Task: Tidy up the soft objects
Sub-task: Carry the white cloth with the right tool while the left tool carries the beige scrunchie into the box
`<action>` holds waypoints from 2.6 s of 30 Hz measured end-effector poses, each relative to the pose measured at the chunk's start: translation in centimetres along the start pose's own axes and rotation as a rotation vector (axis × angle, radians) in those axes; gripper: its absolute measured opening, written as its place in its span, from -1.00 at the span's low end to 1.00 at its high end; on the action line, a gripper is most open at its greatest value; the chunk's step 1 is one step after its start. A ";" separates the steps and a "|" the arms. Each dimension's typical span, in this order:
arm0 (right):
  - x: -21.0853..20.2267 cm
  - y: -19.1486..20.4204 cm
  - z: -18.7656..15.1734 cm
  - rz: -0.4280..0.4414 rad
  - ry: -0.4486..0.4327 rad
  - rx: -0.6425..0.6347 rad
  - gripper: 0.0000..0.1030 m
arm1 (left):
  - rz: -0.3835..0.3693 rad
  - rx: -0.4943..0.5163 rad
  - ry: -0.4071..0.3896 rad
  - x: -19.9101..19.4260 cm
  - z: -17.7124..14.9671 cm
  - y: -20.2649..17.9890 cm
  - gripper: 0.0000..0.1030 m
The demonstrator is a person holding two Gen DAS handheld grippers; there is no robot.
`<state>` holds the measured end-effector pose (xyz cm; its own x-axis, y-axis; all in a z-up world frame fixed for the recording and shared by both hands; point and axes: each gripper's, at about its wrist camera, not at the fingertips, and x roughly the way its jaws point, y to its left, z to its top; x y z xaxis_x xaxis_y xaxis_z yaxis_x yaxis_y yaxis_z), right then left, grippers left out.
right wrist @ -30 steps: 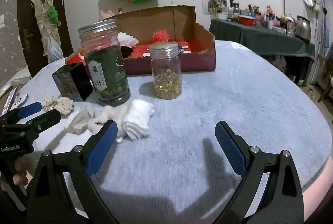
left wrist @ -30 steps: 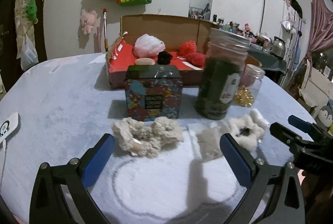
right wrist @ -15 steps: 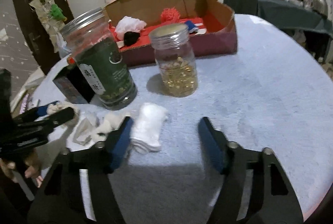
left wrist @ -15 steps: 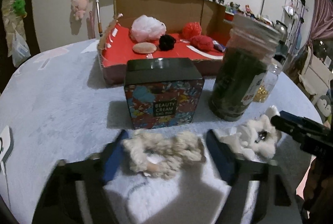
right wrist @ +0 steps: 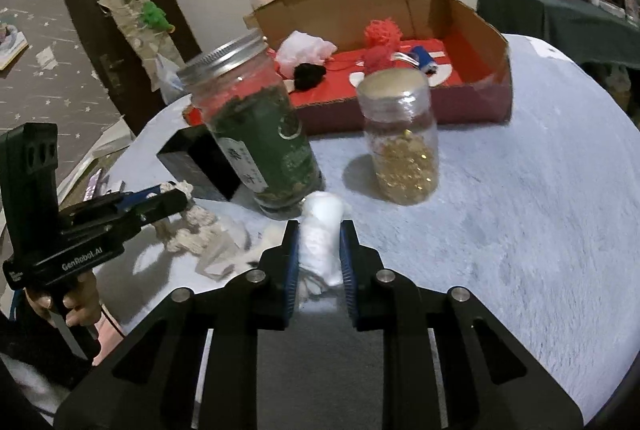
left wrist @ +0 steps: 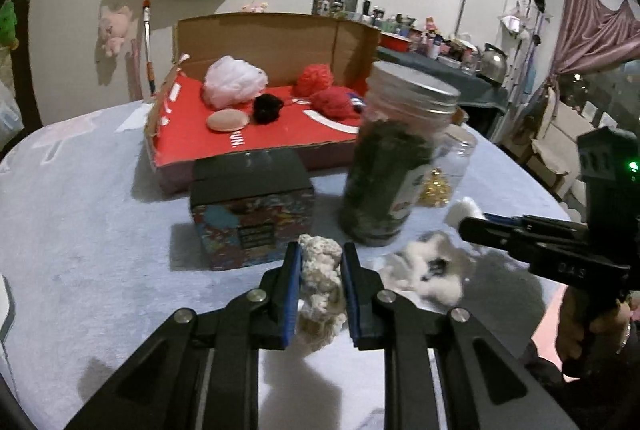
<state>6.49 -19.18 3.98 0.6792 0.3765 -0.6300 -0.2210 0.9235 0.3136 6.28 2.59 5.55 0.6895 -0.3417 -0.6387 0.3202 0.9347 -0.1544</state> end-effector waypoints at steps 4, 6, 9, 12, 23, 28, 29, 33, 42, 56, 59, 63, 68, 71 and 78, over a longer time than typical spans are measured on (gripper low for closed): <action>0.3 0.1 0.5 0.012 0.006 -0.015 -0.64 | -0.017 0.005 -0.001 0.1 0.3 -0.3 -0.60; 0.4 0.0 0.6 0.019 0.009 -0.012 -0.64 | -0.016 0.001 0.006 0.2 0.4 -0.2 -0.60; 0.6 -0.2 0.8 0.020 0.014 0.000 -0.64 | -0.010 -0.010 0.014 0.3 0.5 0.2 -0.60; 0.4 -0.7 0.8 0.021 0.017 0.014 -0.64 | -0.009 -0.028 0.025 0.1 0.4 1.0 -0.60; -1.2 -2.5 0.9 -0.032 0.005 0.030 -0.64 | 0.060 -0.072 0.013 -2.0 0.2 4.3 -0.61; -1.6 -3.6 1.1 -0.032 0.005 0.049 -0.64 | 0.079 -0.081 0.014 -2.5 0.2 5.9 -0.61; -1.6 -3.8 1.2 -0.028 0.008 0.052 -0.64 | 0.077 -0.082 0.016 -2.5 0.3 6.3 -0.61; -1.5 -4.6 1.4 -0.033 0.025 0.047 -0.64 | 0.052 -0.064 0.012 -2.4 0.5 7.7 -0.61; -1.2 -6.1 2.1 -0.061 0.055 0.012 -0.64 | 0.043 0.000 0.031 -1.3 1.2 9.5 -0.61; -0.6 -7.4 4.9 -0.113 0.067 -0.058 -0.64 | -0.002 0.095 0.054 0.0 3.9 10.9 -0.61; -0.6 -7.3 6.0 -0.121 0.064 -0.088 -0.64 | 0.008 0.143 0.042 -0.5 5.2 10.7 -0.61; -0.6 -7.0 7.8 -0.122 0.051 -0.128 -0.64 | 0.033 0.205 0.020 -1.1 7.4 10.1 -0.61; -0.1 -6.6 10.3 -0.119 0.043 -0.174 -0.64 | 0.026 0.247 -0.020 -1.2 10.2 9.3 -0.61; 0.5 -6.4 11.6 -0.116 0.039 -0.184 -0.64 | 0.009 0.245 -0.037 -0.4 11.9 8.7 -0.61; 4.2 -6.2 14.4 -0.132 0.105 -0.167 -0.64 | -0.014 0.141 0.043 5.2 14.0 8.0 -0.61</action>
<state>20.79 -24.43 9.56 0.6354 0.2493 -0.7308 -0.2541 0.9612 0.1069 21.51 6.92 11.60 0.6563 -0.3476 -0.6696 0.4200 0.9056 -0.0585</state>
